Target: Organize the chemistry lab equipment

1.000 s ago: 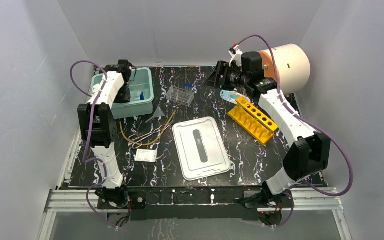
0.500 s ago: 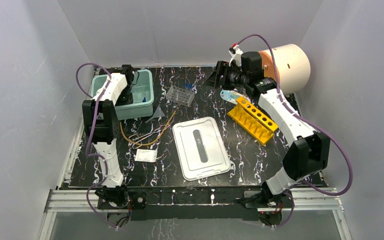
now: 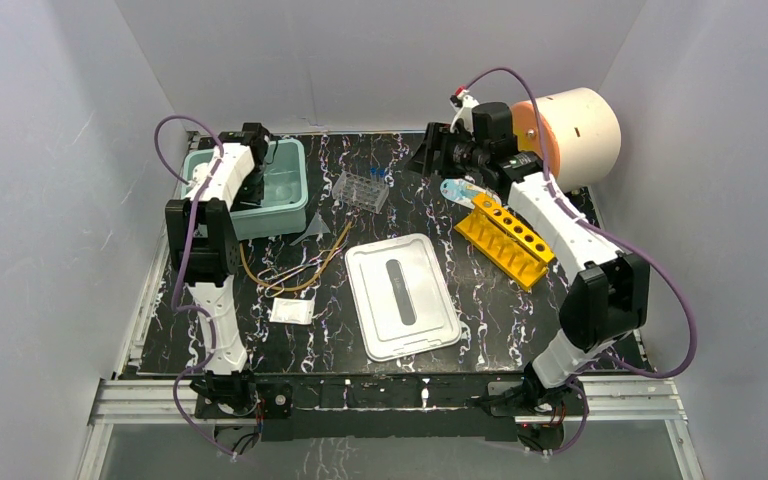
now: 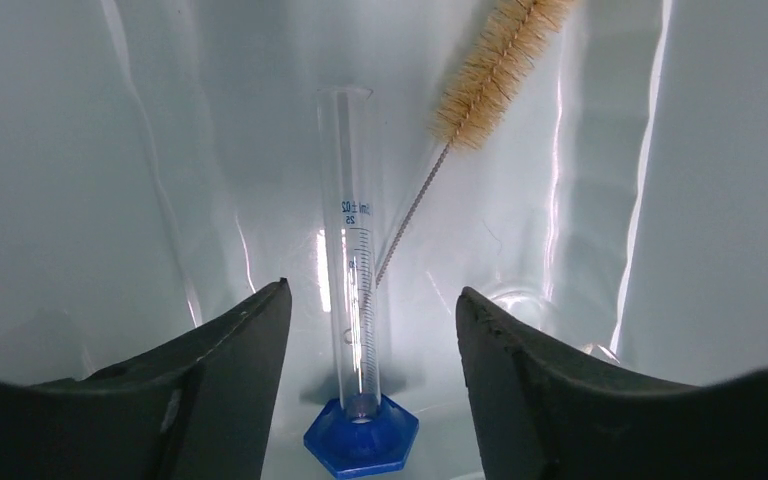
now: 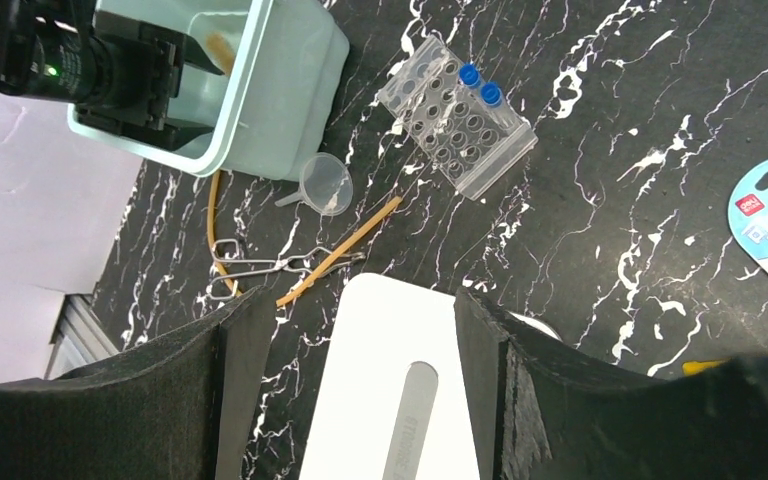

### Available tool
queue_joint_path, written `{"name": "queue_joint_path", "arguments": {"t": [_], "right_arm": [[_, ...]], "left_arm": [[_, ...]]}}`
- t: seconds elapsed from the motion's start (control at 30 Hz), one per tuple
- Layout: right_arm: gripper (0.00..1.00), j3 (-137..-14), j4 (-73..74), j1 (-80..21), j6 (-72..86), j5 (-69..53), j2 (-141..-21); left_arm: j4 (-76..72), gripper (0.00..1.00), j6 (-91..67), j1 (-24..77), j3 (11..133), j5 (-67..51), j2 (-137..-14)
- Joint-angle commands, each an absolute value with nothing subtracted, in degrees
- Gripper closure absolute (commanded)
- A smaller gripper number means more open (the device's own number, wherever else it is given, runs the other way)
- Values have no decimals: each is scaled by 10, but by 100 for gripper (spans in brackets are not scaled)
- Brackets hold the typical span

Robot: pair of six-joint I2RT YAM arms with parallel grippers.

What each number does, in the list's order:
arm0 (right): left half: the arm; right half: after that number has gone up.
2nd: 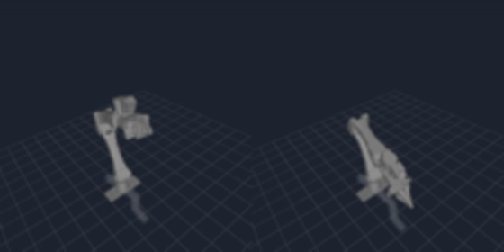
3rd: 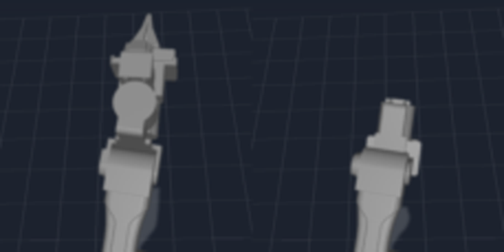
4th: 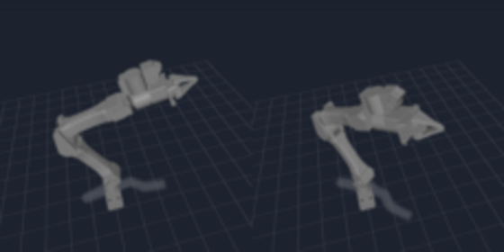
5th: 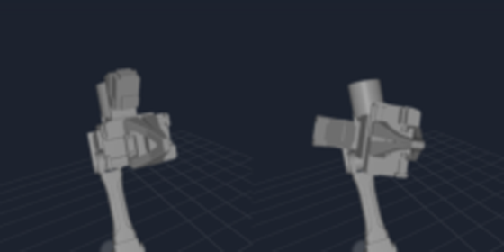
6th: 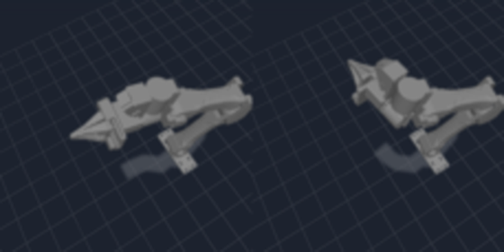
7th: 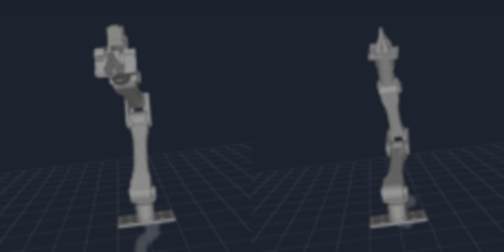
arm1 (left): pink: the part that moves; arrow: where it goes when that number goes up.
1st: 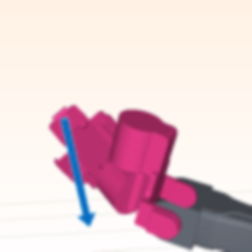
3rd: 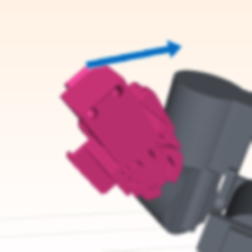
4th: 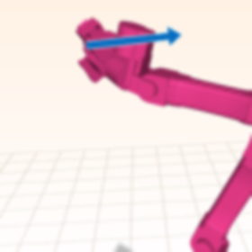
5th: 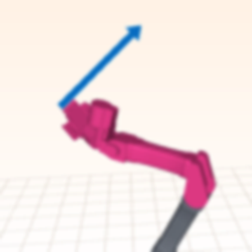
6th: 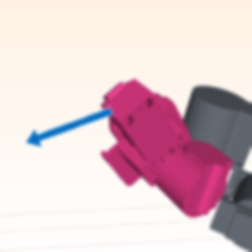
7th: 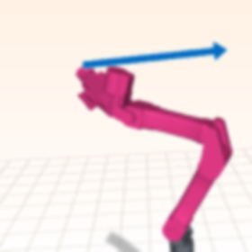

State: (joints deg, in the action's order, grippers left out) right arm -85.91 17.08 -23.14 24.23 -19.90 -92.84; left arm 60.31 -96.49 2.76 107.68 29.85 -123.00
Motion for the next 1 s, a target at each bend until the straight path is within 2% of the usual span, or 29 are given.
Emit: {"name": "queue_joint_path", "arguments": {"t": [0.0,0.17,0.3,0.47,0.63,0.7,0.97], "right_arm": [[25,-888,157,-262,208,-166,-939],[25,-866,112,-332,158,-132,-982],[26,-865,60,-373,140,-123,-1045],[28,-928,36,-414,137,-137,-1135],[31,-1011,29,-437,148,-130,-1214],[42,-1040,22,-438,156,-138,-1250],[42,-1078,-36,-431,197,-216,-1321]], "left_arm": [[627,38,-928,21,1099,330,-1175],[582,37,-845,15,1094,345,-1126],[471,36,-693,-24,1069,295,-1050],[373,34,-524,-28,1019,245,-968],[322,33,-381,-29,991,138,-916],[322,32,-355,-29,991,122,-893],[332,31,-343,-26,979,79,-850]]}}
